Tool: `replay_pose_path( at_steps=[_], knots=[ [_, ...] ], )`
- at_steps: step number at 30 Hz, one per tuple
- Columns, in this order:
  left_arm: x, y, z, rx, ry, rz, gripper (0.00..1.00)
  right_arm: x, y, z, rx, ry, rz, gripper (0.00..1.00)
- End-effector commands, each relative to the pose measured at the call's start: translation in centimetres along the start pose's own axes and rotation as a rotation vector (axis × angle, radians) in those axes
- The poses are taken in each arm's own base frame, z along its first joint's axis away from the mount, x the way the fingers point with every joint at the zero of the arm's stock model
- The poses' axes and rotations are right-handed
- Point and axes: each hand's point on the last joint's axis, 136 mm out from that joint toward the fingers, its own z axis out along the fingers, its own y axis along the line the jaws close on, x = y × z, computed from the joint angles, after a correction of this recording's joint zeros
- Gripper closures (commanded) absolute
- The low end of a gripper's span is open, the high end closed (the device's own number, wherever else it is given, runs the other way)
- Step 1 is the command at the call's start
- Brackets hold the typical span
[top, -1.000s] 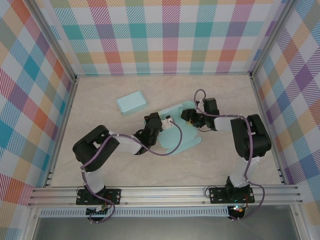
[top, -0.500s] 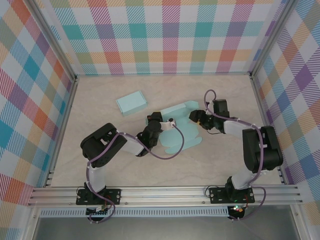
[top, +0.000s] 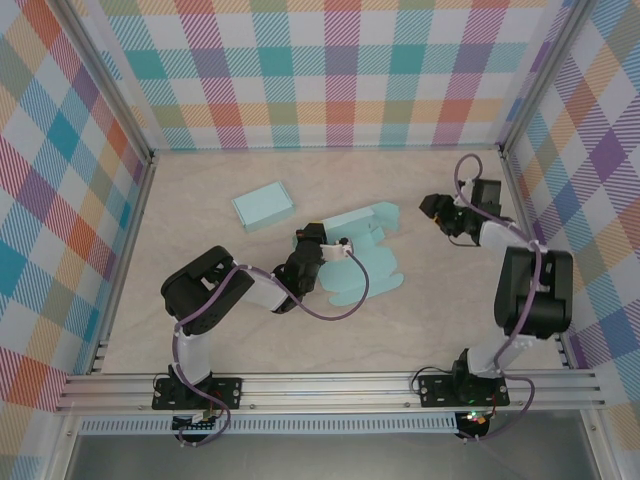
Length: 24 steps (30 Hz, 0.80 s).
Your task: Fold the paper box
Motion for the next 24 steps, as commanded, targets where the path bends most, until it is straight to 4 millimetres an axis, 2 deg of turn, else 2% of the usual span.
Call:
replay_pose_path(
  at_steps=[1, 6, 14, 18, 24],
  knots=[
    [-0.7, 0.7, -0.2, -0.035, -0.033, -0.005, 1.00, -0.5, 0.8, 2.1, -0.080, 0.080, -0.032, 0.48],
    [-0.7, 0.7, -0.2, -0.035, -0.033, 0.002, 1.00, -1.3, 0.9, 5.0, -0.134, 0.122, -0.043, 0.48],
    [-0.8, -0.2, 0.3, -0.033, -0.029, 0.055, 1.00, 0.0, 1.7, 8.7, -0.164, 0.201, -0.093, 0.48],
    [-0.8, -0.5, 0.5, -0.040, -0.030, 0.082, 1.00, 0.8, 2.4, 9.5, -0.197, 0.233, -0.114, 0.48],
    [-0.7, -0.4, 0.7, -0.043, -0.029, 0.090, 1.00, 2.6, 3.4, 8.9, -0.233, 0.262, -0.140, 0.48]
  ],
)
